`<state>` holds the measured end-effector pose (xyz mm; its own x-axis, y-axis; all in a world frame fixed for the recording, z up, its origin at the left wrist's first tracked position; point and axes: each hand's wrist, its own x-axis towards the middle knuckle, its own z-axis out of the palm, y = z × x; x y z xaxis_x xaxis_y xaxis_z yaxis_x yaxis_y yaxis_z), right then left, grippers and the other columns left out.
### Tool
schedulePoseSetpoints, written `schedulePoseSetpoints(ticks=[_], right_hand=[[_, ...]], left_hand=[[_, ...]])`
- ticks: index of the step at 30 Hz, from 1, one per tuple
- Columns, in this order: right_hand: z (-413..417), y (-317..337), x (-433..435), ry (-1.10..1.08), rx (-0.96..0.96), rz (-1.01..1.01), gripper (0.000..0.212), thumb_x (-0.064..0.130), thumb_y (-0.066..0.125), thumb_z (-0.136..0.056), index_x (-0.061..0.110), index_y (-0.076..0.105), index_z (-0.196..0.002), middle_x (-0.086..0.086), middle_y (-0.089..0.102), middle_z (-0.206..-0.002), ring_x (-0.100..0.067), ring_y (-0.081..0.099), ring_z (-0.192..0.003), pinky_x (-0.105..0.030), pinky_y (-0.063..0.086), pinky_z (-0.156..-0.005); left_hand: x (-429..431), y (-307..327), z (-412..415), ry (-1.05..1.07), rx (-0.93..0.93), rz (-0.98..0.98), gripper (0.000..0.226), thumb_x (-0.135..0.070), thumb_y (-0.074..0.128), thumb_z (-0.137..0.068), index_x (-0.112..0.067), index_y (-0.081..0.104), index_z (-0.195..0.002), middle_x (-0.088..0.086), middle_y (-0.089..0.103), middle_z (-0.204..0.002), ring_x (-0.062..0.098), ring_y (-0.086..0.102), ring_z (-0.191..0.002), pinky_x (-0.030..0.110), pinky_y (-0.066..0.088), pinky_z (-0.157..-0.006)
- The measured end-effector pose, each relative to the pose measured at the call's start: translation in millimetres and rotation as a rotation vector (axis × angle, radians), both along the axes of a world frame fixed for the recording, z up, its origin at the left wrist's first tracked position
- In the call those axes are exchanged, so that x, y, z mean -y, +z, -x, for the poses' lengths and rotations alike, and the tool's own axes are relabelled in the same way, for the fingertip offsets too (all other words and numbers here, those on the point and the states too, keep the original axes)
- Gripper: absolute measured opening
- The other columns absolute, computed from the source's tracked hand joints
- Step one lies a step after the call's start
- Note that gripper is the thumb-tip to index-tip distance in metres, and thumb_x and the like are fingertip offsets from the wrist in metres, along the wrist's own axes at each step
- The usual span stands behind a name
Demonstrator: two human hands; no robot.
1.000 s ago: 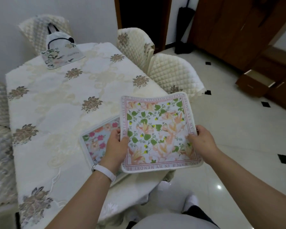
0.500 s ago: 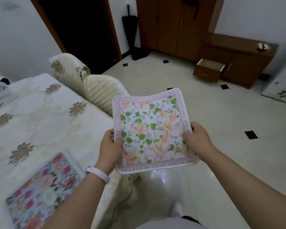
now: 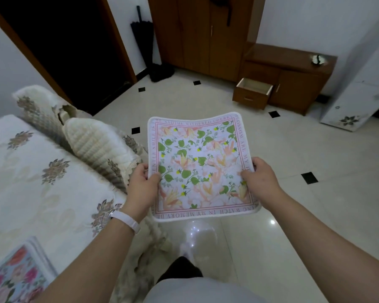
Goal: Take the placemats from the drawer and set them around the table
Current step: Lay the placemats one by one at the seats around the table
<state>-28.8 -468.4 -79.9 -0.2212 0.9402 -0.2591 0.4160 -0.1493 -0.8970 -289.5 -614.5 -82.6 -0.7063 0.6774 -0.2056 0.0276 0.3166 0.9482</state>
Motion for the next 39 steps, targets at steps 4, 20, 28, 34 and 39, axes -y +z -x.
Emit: schedulePoseSetpoints(ticks=[4,20,28,34,39], right_hand=[[19,-15,-43,-0.018,0.007,0.020,0.020,0.008,0.062,-0.083,0.027,0.061,-0.088,0.008,0.071,-0.088,-0.012,0.069,-0.077,-0.031,0.055,-0.064],[159,0,-272,-0.030,0.066,-0.001,0.022,0.007,0.056,-0.085,0.028,0.060,-0.088,0.010,0.068,-0.085,-0.010,0.067,-0.065,-0.024,0.054,-0.043],[203,3,-352,-0.035,0.062,-0.014,0.021,0.009,0.056,-0.085,0.030,0.060,-0.087,0.010,0.068,-0.087,-0.008,0.067,-0.068,-0.025,0.053,-0.047],[248,-15,-428,0.063,0.067,0.016,0.022,0.008,0.057,-0.084,0.030,0.060,-0.087,0.011,0.068,-0.087,-0.007,0.068,-0.068,-0.026,0.054,-0.050],[292,-22,-516,0.198,0.077,-0.012,0.021,0.007,0.059,-0.084,0.028,0.059,-0.088,0.010,0.065,-0.086,-0.008,0.064,-0.072,-0.025,0.045,-0.053]], left_hand=[[-42,-14,21,-0.006,0.015,0.016,0.017,-0.015,0.059,-0.090,-0.032,0.061,-0.093,-0.003,0.076,-0.092,0.022,0.075,-0.081,0.044,0.060,-0.069],[-282,-15,150,-0.007,0.087,-0.025,0.016,-0.008,0.055,-0.094,-0.023,0.057,-0.100,0.000,0.076,-0.090,0.017,0.074,-0.072,0.030,0.058,-0.059],[-354,-6,194,0.022,0.087,-0.064,0.015,-0.006,0.056,-0.094,-0.019,0.057,-0.102,-0.002,0.076,-0.087,0.019,0.074,-0.075,0.035,0.060,-0.063],[-405,-23,226,0.109,0.086,-0.030,0.016,-0.009,0.056,-0.093,-0.023,0.058,-0.099,-0.007,0.076,-0.086,0.018,0.075,-0.073,0.028,0.057,-0.055],[-467,-28,252,0.226,0.066,0.004,0.017,-0.012,0.057,-0.090,-0.029,0.059,-0.093,-0.011,0.075,-0.083,0.016,0.074,-0.071,0.034,0.057,-0.059]])
